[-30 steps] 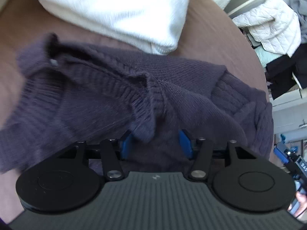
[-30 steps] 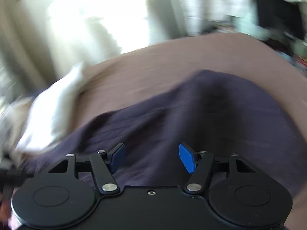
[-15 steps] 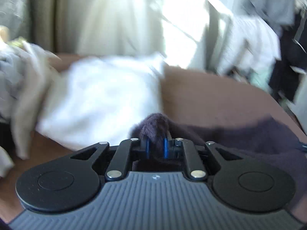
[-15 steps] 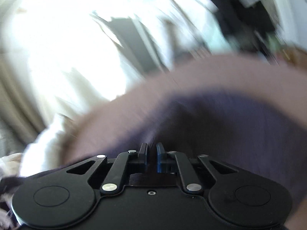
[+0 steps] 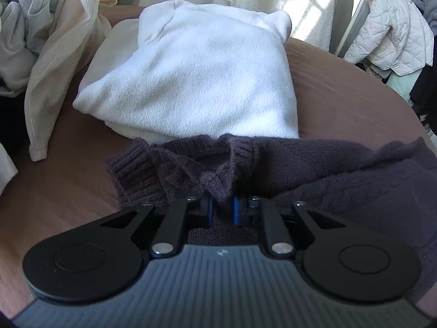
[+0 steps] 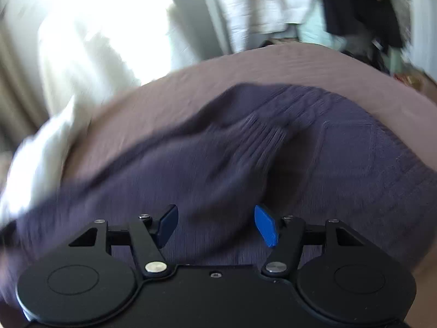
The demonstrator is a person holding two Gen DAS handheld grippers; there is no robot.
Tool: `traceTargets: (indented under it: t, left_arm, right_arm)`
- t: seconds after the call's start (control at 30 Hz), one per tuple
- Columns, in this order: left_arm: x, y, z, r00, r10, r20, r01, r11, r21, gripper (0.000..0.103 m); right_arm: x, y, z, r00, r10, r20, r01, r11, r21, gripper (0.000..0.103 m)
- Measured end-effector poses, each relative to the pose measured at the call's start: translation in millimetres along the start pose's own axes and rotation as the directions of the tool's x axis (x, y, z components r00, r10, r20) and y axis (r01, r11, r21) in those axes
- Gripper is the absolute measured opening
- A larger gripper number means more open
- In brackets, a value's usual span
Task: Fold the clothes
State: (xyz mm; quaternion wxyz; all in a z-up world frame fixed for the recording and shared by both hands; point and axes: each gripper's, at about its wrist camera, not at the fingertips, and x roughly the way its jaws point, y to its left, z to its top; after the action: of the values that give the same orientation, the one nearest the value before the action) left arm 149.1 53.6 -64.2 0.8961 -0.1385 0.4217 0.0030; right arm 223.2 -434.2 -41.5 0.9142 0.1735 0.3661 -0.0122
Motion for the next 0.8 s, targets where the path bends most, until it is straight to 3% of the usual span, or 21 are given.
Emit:
traceTargets:
  t: [0.07,0.13,0.2,0.27,0.3,0.4,0.47,0.53,0.6,0.63,0.67,0.8]
  left_arm:
    - [6,3,1,1.000,-0.013,-0.016,0.013,1.000,-0.014,0.013]
    - [13,4,0,0.999,-0.023,-0.030,0.023,1.000,-0.010,0.013]
    - [17,4,-2,0.999,-0.024,-0.035,0.024,1.000,0.007,0.013]
    - [17,4,-1,0.999,-0.026,-0.033,0.026,1.000,0.008,0.013]
    - [16,5,-1,0.999,-0.029,-0.025,0.029,1.000,0.000,0.012]
    - [11,8,2,0.999,-0.043,0.008,0.043,0.999,-0.015,0.012]
    - [10,10,1,0.999,-0.048,0.017,0.048,0.999,-0.025,0.012]
    - [11,13,-1,0.999,-0.052,0.017,0.052,0.998,-0.041,0.012]
    - [12,15,-3,0.998,-0.055,0.016,0.056,0.997,-0.054,0.012]
    - [12,15,-4,0.998,-0.056,0.015,0.057,0.997,-0.058,0.012]
    - [12,16,-4,0.998,-0.057,0.013,0.058,0.996,-0.063,0.012]
    - [15,15,-4,0.998,-0.056,-0.007,0.055,0.996,-0.071,0.012]
  right_arm:
    - [16,-13,22,0.999,0.021,-0.029,-0.018,0.997,0.079,0.079]
    - [48,-25,38,0.991,0.041,-0.124,-0.022,0.988,0.152,0.089]
    - [78,-41,51,0.976,0.059,-0.208,-0.008,0.971,0.241,0.087]
    - [95,-47,56,0.969,0.077,-0.235,-0.008,0.960,0.281,0.037]
    - [97,-43,57,0.972,0.075,-0.222,-0.013,0.963,0.268,0.037]
    - [69,-7,65,0.997,-0.001,-0.078,0.005,0.999,0.046,0.028]
    - [37,21,69,0.995,-0.026,0.095,0.038,0.991,-0.130,0.019]
    - [-2,33,65,0.960,0.005,0.280,0.060,0.973,-0.223,0.019]
    - [-34,26,58,0.915,0.042,0.400,0.052,0.974,-0.221,0.015]
    - [-40,18,53,0.917,0.020,0.399,0.069,0.976,-0.208,0.003]
    - [-44,9,48,0.921,-0.004,0.389,0.088,0.976,-0.197,0.001]
    - [-30,-31,25,0.974,-0.082,0.213,0.118,0.980,-0.162,0.001]
